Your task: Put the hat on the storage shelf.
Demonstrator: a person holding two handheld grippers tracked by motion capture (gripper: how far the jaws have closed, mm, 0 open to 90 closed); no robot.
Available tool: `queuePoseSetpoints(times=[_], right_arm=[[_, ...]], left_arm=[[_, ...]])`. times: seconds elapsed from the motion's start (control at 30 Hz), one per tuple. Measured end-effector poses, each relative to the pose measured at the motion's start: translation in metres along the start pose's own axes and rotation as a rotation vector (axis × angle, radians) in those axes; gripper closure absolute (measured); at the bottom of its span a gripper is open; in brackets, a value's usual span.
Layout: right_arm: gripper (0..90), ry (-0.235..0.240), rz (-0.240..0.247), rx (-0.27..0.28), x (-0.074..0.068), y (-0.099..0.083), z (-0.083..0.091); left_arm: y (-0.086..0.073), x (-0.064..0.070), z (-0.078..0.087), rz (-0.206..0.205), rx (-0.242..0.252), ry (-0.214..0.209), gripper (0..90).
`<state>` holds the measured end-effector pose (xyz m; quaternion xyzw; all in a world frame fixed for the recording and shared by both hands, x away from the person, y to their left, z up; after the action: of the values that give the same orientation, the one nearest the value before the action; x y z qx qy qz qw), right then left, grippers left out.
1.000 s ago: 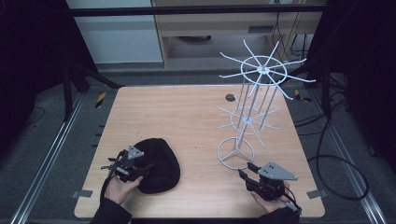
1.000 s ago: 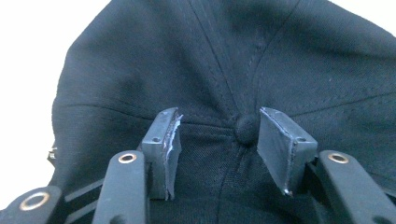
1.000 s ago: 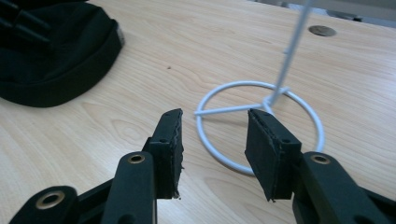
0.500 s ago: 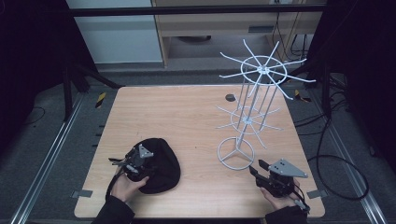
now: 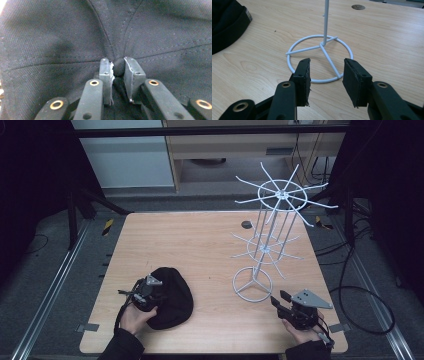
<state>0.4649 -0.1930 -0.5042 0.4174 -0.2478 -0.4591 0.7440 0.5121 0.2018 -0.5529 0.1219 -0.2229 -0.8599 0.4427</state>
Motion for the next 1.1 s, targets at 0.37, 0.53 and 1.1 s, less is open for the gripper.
queuePoseSetpoints(times=[0.37, 0.53, 1.1], right_arm=[[58.4, -0.023, -0.026, 0.005, 0.014, -0.003, 0.003], [58.7, -0.038, -0.038, 0.010, 0.021, -0.005, 0.003], [59.0, -0.074, -0.048, 0.022, 0.033, -0.006, 0.005]], left_arm=[[0.019, 0.001, 0.061, 0.017, 0.263, -0.026, 77.4], [0.032, 0.005, 0.087, 0.028, 0.386, -0.041, 77.9], [0.073, 0.028, 0.167, 0.014, 0.704, -0.106, 78.2]])
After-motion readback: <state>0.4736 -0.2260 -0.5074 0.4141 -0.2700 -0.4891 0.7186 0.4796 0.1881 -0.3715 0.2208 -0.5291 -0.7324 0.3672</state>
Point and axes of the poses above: each handheld gripper's, and its own axes: z roughly backward along the jaws, y roughly out of its top, x roughly to its right, the point moved 9 cm from there along -z, roughly forward along the jaws, and after that the axes turned 4 degrees about -x, right-handed, at the moved point
